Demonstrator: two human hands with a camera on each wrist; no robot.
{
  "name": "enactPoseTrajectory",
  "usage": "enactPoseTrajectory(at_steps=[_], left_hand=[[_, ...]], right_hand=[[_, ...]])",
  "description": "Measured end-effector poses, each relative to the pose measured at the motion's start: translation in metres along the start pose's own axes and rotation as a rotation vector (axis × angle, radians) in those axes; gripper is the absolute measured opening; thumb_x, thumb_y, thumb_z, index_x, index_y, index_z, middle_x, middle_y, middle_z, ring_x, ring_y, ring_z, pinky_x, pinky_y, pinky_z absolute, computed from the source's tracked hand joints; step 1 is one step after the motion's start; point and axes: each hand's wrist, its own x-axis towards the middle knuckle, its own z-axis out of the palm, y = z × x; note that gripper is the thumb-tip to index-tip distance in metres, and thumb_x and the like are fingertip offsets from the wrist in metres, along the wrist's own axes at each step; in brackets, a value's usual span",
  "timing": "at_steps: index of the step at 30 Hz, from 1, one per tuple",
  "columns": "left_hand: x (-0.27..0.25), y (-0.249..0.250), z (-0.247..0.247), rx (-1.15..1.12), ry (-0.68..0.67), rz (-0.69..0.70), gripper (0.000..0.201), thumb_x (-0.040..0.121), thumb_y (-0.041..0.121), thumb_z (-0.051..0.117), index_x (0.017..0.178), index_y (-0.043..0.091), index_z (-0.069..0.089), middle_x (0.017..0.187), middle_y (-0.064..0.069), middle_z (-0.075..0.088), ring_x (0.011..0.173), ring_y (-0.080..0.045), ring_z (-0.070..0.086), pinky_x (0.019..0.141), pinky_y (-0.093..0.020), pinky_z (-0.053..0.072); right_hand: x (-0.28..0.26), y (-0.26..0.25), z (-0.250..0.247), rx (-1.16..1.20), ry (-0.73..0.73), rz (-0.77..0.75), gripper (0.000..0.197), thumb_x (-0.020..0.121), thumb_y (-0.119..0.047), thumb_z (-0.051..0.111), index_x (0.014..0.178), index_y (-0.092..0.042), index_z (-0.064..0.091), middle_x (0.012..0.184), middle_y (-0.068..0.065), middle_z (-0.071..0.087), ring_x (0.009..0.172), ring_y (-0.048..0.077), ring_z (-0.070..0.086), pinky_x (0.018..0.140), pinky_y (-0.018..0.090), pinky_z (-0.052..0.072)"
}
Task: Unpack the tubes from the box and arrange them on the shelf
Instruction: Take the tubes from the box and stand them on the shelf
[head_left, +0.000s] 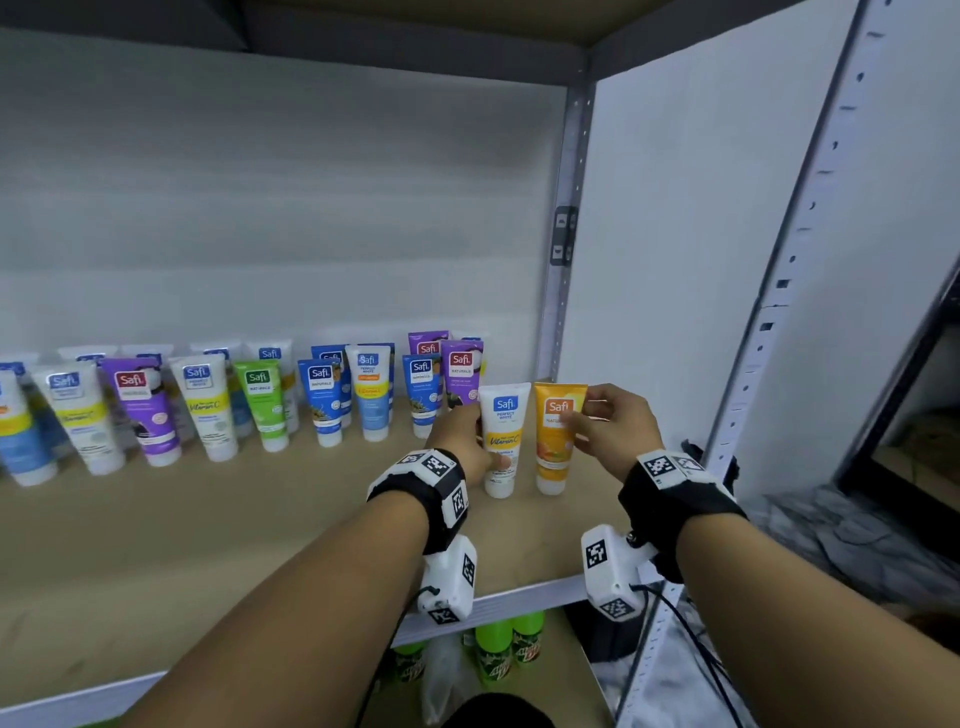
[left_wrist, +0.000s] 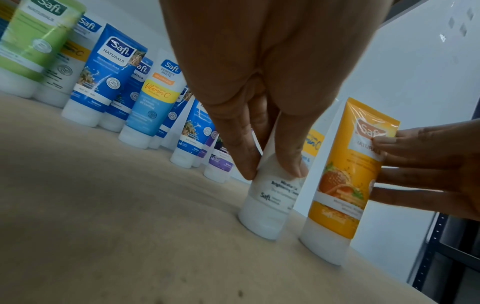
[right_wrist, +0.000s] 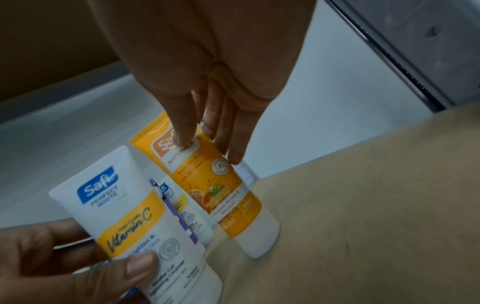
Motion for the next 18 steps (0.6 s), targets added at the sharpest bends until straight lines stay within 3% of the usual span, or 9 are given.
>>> enactPoseTrajectory(at_steps=[5,11,14,18], left_hand=[[-0.002,-0.01,0.007,0.084,0.009,-0.003,0.039,0.077,0.023,0.078,0.113,0.014,0.064,0.113,-0.002,0.069,0.106,-0.02,0.064,0.095,-0.035,0.05],[0.011,-0.008,0.015,0.134,0.044,-0.063,0.039,0.083,0.026,0.072,0.118,0.013,0.06,0.121,-0.004,0.065,0.112,-0.022,0.062,0.096,-0.035,0.049],[0.027,-0.001,0.022,0.167,0.079,-0.106,0.039,0.084,0.026,0.071,0.118,0.011,0.059,0.122,-0.007,0.064,0.112,-0.024,0.061,0.095,-0.036,0.05],[0.056,0.011,0.035,0.235,0.137,-0.137,0.04,0.089,0.023,0.066,0.123,0.009,0.054,0.124,-0.009,0.06,0.116,-0.026,0.058,0.094,-0.033,0.047]], right_hand=[[-0.016,0.006,0.006,-0.174,-0.08,0.1,0.059,0.057,-0.024,0.089,0.108,-0.022,0.059,0.098,-0.001,0.069,0.091,0.018,0.068,0.083,0.043,0.058],[-0.009,0.013,0.02,-0.327,-0.088,0.147,0.049,0.058,-0.024,0.091,0.1,-0.016,0.065,0.093,0.005,0.07,0.087,0.024,0.069,0.083,0.043,0.058],[0.006,0.012,0.023,-0.43,-0.065,0.129,0.043,0.067,-0.021,0.086,0.105,-0.015,0.066,0.101,0.006,0.07,0.093,0.025,0.067,0.088,0.035,0.055],[0.036,0.012,0.026,-0.499,-0.026,0.175,0.04,0.069,-0.021,0.084,0.103,-0.013,0.067,0.105,0.008,0.07,0.094,0.025,0.067,0.083,0.031,0.053]])
